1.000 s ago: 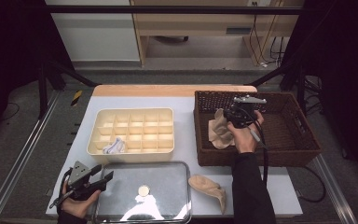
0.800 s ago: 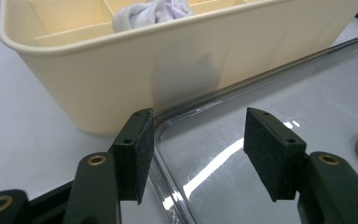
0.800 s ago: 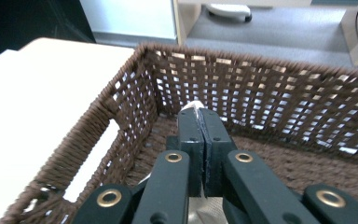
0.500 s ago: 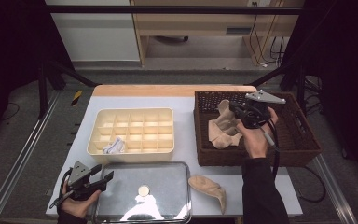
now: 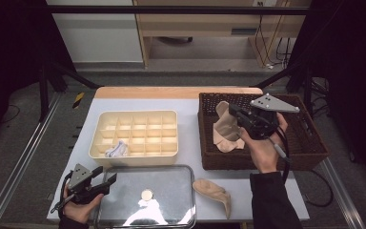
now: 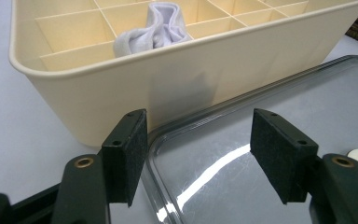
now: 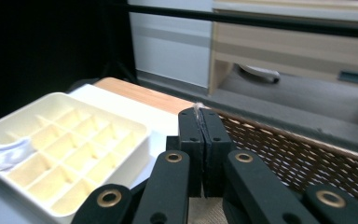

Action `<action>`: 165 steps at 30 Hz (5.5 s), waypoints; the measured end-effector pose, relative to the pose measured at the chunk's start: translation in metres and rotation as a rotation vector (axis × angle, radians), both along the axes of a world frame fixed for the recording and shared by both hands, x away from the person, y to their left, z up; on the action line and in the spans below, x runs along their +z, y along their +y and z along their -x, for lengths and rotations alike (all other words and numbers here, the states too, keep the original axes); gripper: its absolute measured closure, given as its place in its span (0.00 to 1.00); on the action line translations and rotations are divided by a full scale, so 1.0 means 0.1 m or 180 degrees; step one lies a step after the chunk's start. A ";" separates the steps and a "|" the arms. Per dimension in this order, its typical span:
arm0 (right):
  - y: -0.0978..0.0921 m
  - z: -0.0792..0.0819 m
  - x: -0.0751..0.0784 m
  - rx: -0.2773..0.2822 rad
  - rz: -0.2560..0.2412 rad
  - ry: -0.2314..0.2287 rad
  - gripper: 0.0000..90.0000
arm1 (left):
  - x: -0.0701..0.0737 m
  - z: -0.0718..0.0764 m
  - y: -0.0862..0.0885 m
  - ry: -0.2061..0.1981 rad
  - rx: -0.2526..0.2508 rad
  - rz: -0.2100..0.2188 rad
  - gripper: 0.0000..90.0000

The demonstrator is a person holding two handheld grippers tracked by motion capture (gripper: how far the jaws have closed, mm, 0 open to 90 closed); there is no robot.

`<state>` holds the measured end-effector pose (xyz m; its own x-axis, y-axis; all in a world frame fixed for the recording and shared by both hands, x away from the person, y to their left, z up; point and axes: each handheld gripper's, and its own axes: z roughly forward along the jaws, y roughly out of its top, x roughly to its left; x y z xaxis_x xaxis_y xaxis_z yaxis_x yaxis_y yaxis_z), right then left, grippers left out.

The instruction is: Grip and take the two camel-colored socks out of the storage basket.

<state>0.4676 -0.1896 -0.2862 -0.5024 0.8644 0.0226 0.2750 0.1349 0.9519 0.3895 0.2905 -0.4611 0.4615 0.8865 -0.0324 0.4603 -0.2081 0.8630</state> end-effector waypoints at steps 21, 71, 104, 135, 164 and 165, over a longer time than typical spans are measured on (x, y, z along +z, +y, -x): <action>0.73 0.57 -0.15 0.0928 0.0032 -0.0045 0.99 | 0.13 0.06 -0.11 -0.0150 -0.0094 0.0110 0.39; 1.19 0.64 -1.40 0.0997 0.0484 0.0785 0.76 | 0.28 0.19 -0.51 -0.0151 -0.0467 0.0069 0.44; 1.05 0.71 -1.97 0.0874 0.0459 0.1200 0.98 | -0.15 0.05 -1.20 0.0423 -0.0944 -0.0387 0.94; 0.94 0.75 -1.79 0.0887 0.0344 0.1081 0.89 | -0.02 0.25 -0.71 0.0374 -0.0705 -0.0261 0.87; 0.18 0.75 -1.75 0.0259 0.0470 0.1292 0.68 | -0.04 0.09 -0.59 0.0200 -0.0490 -0.0116 0.60; 0.18 0.76 -1.78 0.0261 0.0484 0.1299 0.68 | -0.04 0.09 -0.59 0.0200 -0.0490 -0.0116 0.59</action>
